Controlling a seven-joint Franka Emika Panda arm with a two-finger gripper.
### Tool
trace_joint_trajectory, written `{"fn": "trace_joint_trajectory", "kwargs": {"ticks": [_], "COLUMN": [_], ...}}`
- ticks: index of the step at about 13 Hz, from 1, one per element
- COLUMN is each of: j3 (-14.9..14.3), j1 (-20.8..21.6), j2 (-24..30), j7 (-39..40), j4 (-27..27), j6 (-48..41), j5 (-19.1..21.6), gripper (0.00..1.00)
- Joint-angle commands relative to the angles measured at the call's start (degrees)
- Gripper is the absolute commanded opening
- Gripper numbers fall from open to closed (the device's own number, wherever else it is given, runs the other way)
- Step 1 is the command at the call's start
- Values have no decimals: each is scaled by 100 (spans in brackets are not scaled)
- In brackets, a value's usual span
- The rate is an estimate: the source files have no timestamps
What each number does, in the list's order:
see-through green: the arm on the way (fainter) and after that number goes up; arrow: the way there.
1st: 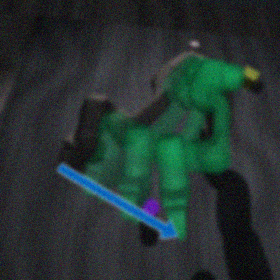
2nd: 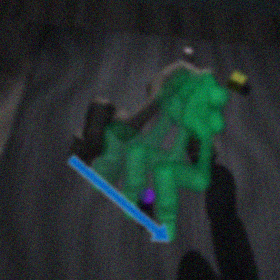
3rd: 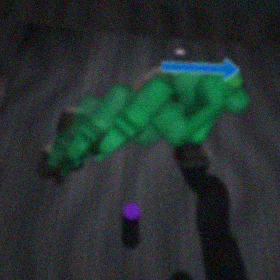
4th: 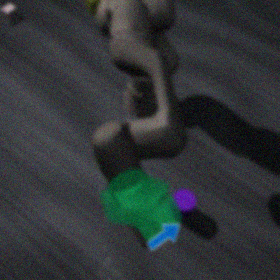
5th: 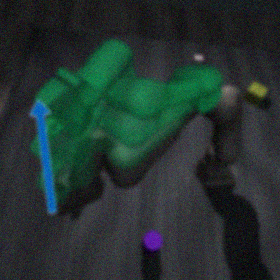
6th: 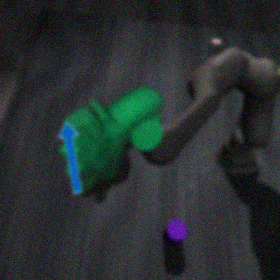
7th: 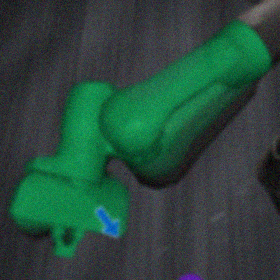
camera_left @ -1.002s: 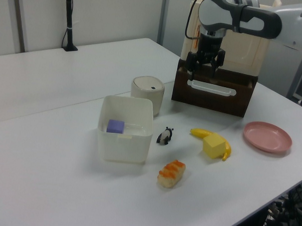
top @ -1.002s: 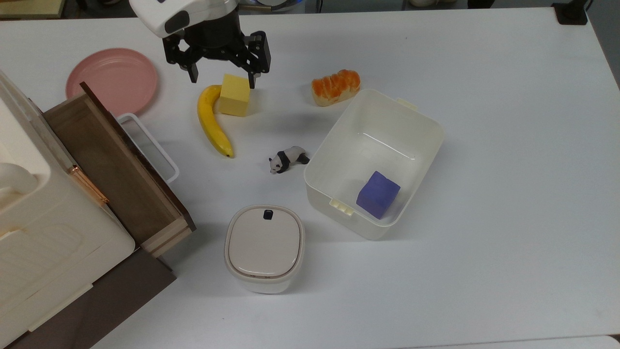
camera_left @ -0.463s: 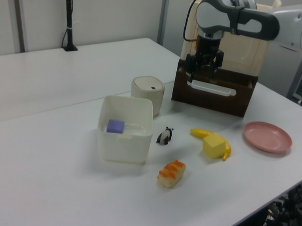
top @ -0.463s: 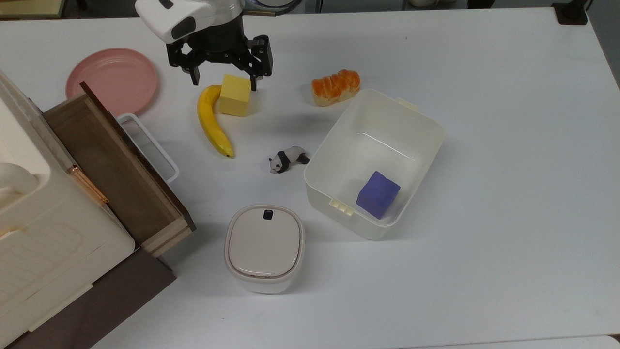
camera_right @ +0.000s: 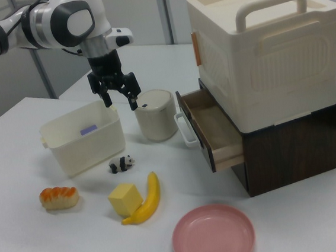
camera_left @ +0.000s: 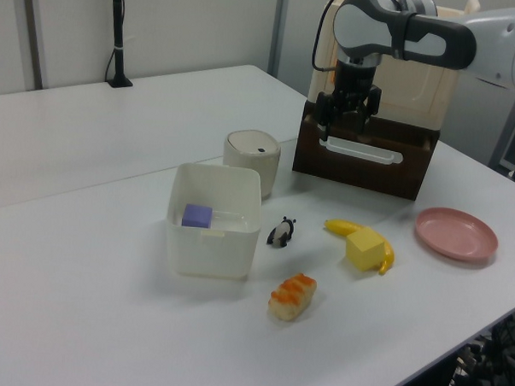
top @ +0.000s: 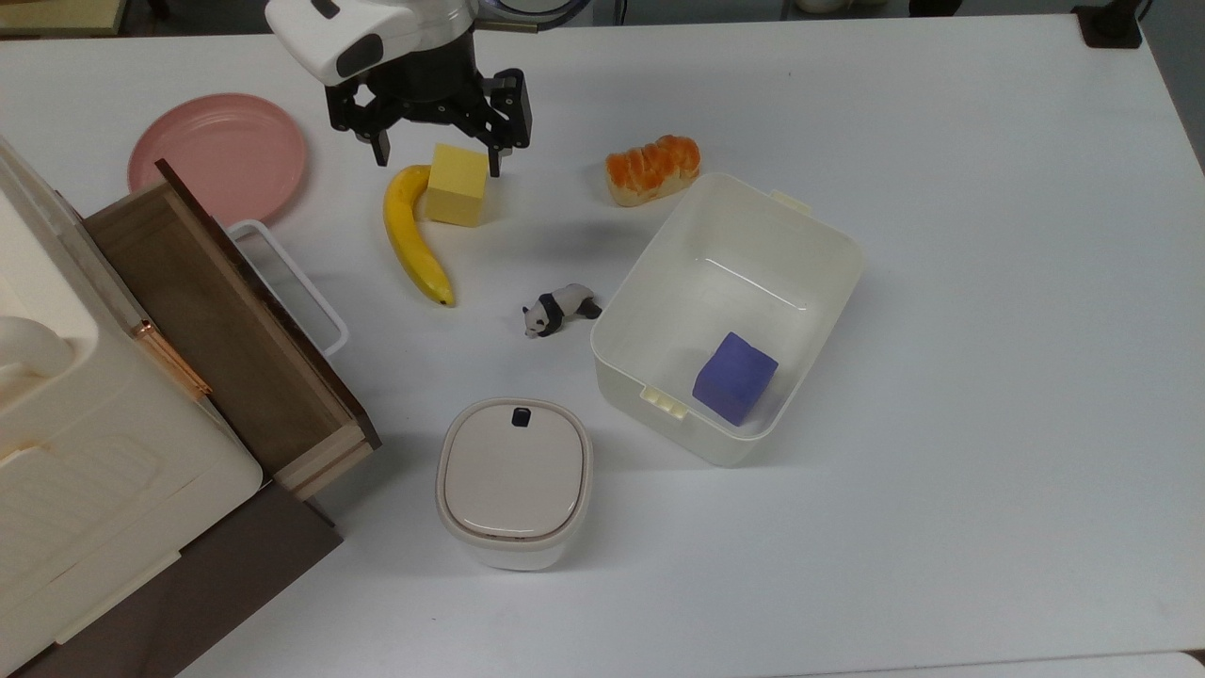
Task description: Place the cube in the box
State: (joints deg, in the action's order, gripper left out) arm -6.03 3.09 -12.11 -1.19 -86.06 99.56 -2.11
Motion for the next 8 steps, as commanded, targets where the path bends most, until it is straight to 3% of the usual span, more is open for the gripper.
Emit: {"fn": "trace_joint_trajectory", "kwargs": {"ticks": [1, 5, 8], "j3": [5, -39, -30], "j1": [-19, -98, -63], "j2": [120, 357, 656], "j7": [520, 989, 1121], "j4": [-348, -779, -1411], "j6": [-77, -306, -262], "j5": [-70, -158, -710], "gripper": [100, 100, 100]}}
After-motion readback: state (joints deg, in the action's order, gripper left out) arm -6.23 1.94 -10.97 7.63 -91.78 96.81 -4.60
